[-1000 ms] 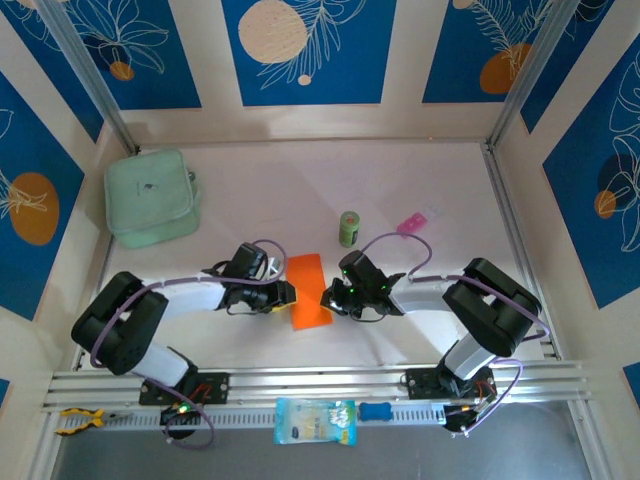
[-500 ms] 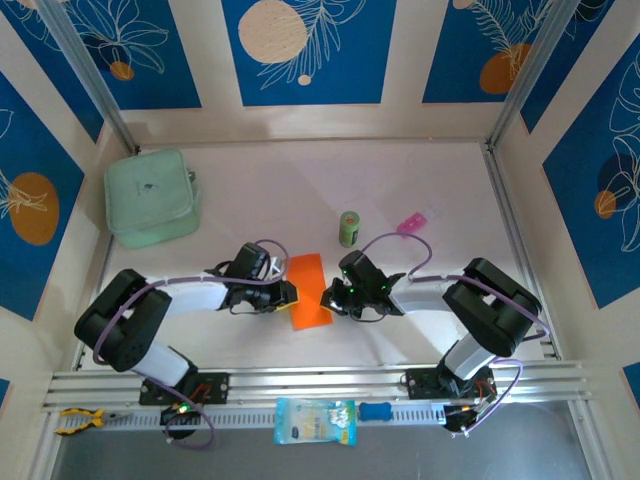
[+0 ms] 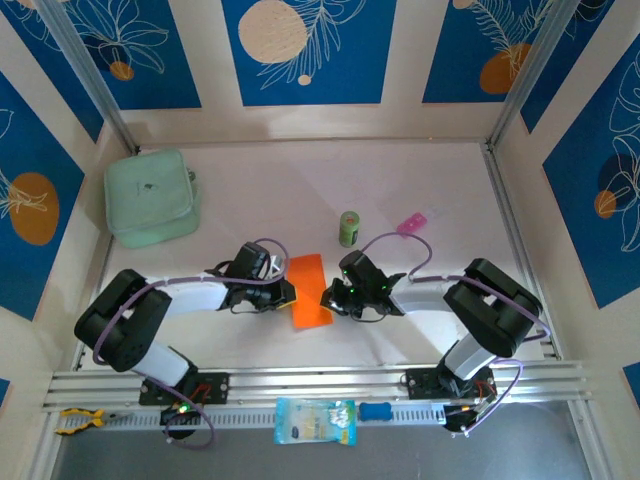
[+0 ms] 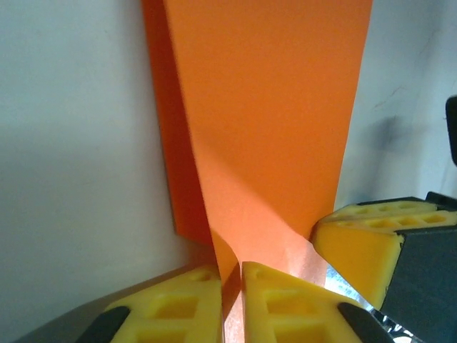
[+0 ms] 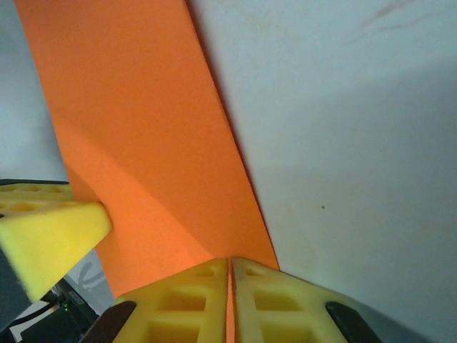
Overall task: Fold a paper plane with a square sheet of paper (pick it up from the middle)
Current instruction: Third fold the triangle at the center of the table.
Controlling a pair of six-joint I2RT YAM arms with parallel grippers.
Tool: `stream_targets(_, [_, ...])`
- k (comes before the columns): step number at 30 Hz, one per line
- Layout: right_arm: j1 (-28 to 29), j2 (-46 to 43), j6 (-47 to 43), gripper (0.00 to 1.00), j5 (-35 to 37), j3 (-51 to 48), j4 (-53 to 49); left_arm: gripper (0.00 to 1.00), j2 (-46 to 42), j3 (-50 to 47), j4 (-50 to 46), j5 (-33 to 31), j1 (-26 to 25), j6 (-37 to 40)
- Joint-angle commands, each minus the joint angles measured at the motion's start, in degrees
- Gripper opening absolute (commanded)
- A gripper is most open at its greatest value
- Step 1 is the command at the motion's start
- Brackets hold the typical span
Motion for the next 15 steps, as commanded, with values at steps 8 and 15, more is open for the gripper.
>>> stream_targets(8, [0.8, -10.7, -14.5, 0.3, 0.7, -1.5, -3.4, 0.04, -6.4, -0.3, -5.0, -4.3, -0.1, -0.8])
stream_targets(15, [4.0, -13.9, -30.4, 0.46, 3.7, 3.9, -13.8, 0.05, -7.4, 0.2, -5.8, -3.4, 0.0, -0.9])
